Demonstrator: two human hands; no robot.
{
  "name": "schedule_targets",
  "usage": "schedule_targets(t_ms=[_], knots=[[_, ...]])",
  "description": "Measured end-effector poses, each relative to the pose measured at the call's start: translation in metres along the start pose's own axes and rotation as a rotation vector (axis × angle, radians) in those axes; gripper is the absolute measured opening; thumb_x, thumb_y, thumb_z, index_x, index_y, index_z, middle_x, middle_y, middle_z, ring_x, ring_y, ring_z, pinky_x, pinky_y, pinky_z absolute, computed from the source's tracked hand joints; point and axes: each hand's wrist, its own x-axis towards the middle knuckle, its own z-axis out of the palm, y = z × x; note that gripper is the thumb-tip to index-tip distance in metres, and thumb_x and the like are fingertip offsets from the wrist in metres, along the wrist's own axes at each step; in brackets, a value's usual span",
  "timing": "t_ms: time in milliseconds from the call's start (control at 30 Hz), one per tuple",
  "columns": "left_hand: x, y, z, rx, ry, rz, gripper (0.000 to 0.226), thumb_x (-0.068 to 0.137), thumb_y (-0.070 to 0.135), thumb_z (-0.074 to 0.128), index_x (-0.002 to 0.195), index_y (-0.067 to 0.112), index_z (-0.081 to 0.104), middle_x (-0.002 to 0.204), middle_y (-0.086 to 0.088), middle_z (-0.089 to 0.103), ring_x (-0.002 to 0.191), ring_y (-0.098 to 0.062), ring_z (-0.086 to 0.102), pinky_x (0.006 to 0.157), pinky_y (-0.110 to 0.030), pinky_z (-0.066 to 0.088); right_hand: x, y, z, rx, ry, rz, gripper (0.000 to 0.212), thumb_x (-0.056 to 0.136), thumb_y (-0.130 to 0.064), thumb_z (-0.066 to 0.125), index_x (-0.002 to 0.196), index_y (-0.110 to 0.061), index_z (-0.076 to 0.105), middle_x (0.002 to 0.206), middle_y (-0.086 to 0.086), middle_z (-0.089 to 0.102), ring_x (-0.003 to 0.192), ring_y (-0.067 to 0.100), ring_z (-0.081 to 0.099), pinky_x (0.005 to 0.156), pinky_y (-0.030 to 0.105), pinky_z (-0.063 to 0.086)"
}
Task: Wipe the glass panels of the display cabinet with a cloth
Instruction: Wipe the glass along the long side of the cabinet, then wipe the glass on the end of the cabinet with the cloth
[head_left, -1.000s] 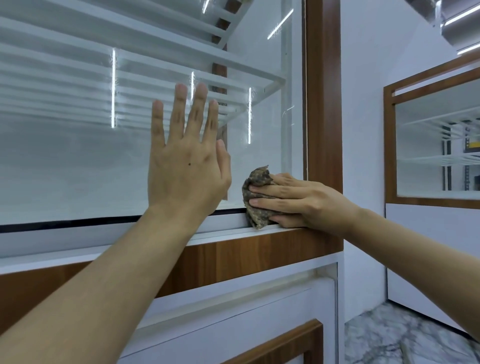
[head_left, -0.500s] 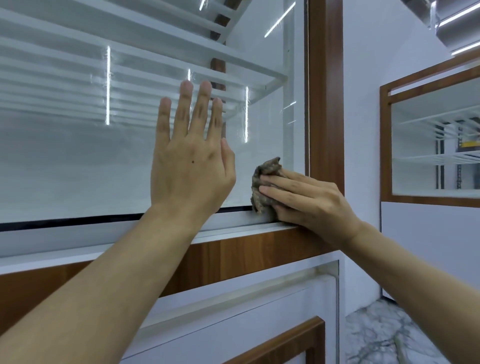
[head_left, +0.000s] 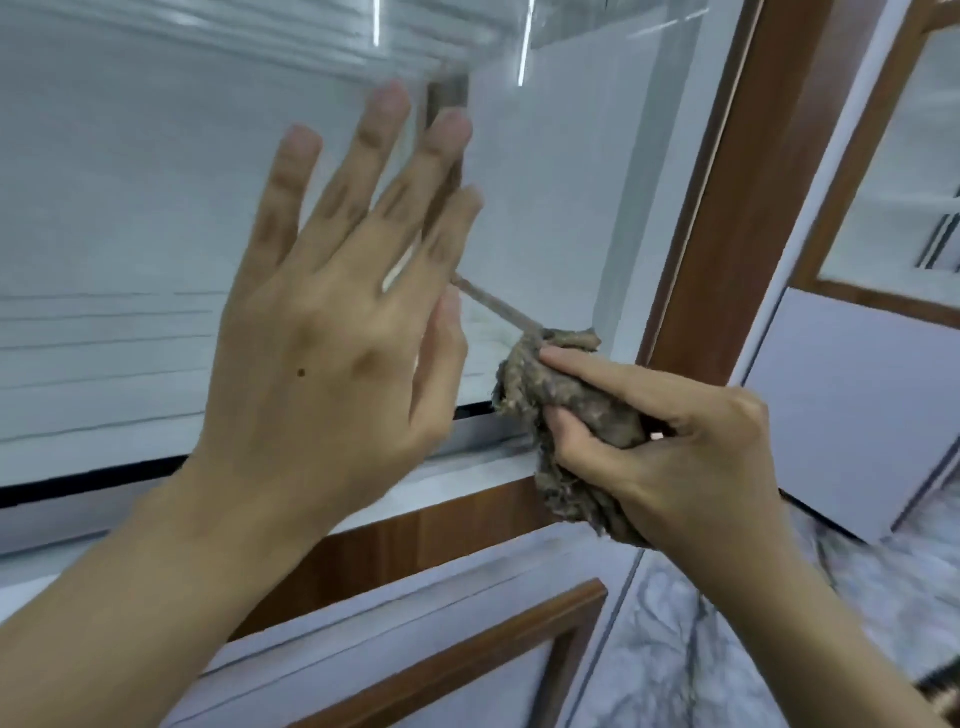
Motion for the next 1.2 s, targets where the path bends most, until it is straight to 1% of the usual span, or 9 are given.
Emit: schedule_targets(t_ms=[200,333,600,700,767,867,933,1100,1200], knots=[[-0.022,0.013,-0.023,-0.319,-0.282,-0.006,0.045,0.094,-0.002,0.052,0.139,-0.002,0.054,0.152,-0.011,0.046,0.148,-0.027,0.036,0.123,-0.045,0.028,0.009,-0.015,-0.015,0.059,-0.197,0.256,0.033,0.080,-0.023,0.073,0.113,-0.022,0.076,0.107,-0.023,0.067,0.099,-0.013,0.065,0.083,0.004,0.049],[-0.025,0.016,-0.051,-0.501,-0.467,-0.170,0.044,0.092,-0.004,0.052,0.135,0.000,0.060,0.148,-0.005,0.053,0.145,-0.020,0.041,0.120,-0.042,0.034,0.015,-0.026,-0.019,0.121,-0.376,0.426,0.034,0.080,-0.029,0.071,0.113,-0.030,0.076,0.101,-0.024,0.070,0.084,-0.009,0.068,0.073,0.005,0.051],[-0.001,-0.007,-0.107,-0.502,-0.736,-0.510,0.038,0.098,0.013,0.044,0.129,0.006,0.065,0.134,-0.004,0.065,0.125,-0.018,0.058,0.108,-0.031,0.043,0.045,-0.067,-0.013,0.293,-0.773,0.566,0.033,0.083,-0.015,0.079,0.113,-0.026,0.077,0.097,-0.014,0.074,0.081,-0.022,0.059,0.073,-0.002,0.042],[0.013,-0.017,-0.138,-0.473,-0.878,-0.686,0.044,0.102,0.031,0.038,0.133,0.011,0.063,0.132,-0.001,0.065,0.123,-0.010,0.050,0.103,-0.020,0.034,0.063,-0.090,-0.012,0.368,-0.884,0.596,0.032,0.085,-0.019,0.077,0.115,-0.030,0.075,0.094,-0.014,0.075,0.081,-0.010,0.066,0.069,0.005,0.049],[0.021,-0.023,-0.161,-0.443,-0.976,-0.821,0.048,0.104,0.041,0.033,0.138,0.018,0.059,0.138,0.004,0.060,0.126,-0.006,0.045,0.102,-0.014,0.028,0.075,-0.104,-0.008,0.403,-0.960,0.584,0.031,0.086,-0.021,0.076,0.116,-0.031,0.075,0.091,-0.012,0.076,0.080,-0.007,0.066,0.067,0.009,0.051],[0.028,-0.033,-0.201,-0.356,-1.088,-0.963,0.048,0.106,0.046,0.034,0.147,0.025,0.049,0.149,0.009,0.049,0.136,-0.007,0.039,0.103,-0.015,0.023,0.094,-0.131,-0.001,0.451,-1.080,0.503,0.030,0.087,-0.021,0.075,0.115,-0.030,0.075,0.085,-0.015,0.072,0.071,-0.014,0.061,0.060,0.004,0.042],[0.031,-0.038,-0.232,-0.298,-1.114,-1.034,0.049,0.105,0.047,0.034,0.148,0.027,0.047,0.151,0.010,0.046,0.139,-0.008,0.037,0.104,-0.017,0.023,0.105,-0.152,0.004,0.493,-1.138,0.445,0.030,0.087,-0.022,0.075,0.115,-0.032,0.075,0.083,-0.011,0.074,0.069,-0.004,0.064,0.056,0.011,0.044],[0.022,-0.047,-0.319,-0.174,-1.121,-1.237,0.051,0.104,0.054,0.032,0.145,0.029,0.050,0.146,0.011,0.052,0.126,-0.007,0.048,0.100,-0.023,0.035,0.126,-0.219,0.023,0.619,-1.243,0.303,0.029,0.087,-0.022,0.075,0.114,-0.033,0.075,0.083,-0.022,0.068,0.082,-0.011,0.063,0.064,0.005,0.045],[0.012,-0.051,-0.374,-0.083,-1.086,-1.331,0.054,0.103,0.058,0.030,0.142,0.029,0.053,0.143,0.009,0.057,0.128,-0.011,0.050,0.108,-0.033,0.040,0.135,-0.269,0.035,0.682,-1.309,0.176,0.031,0.086,-0.026,0.074,0.115,-0.036,0.074,0.092,-0.021,0.070,0.088,-0.006,0.065,0.075,0.011,0.052]])
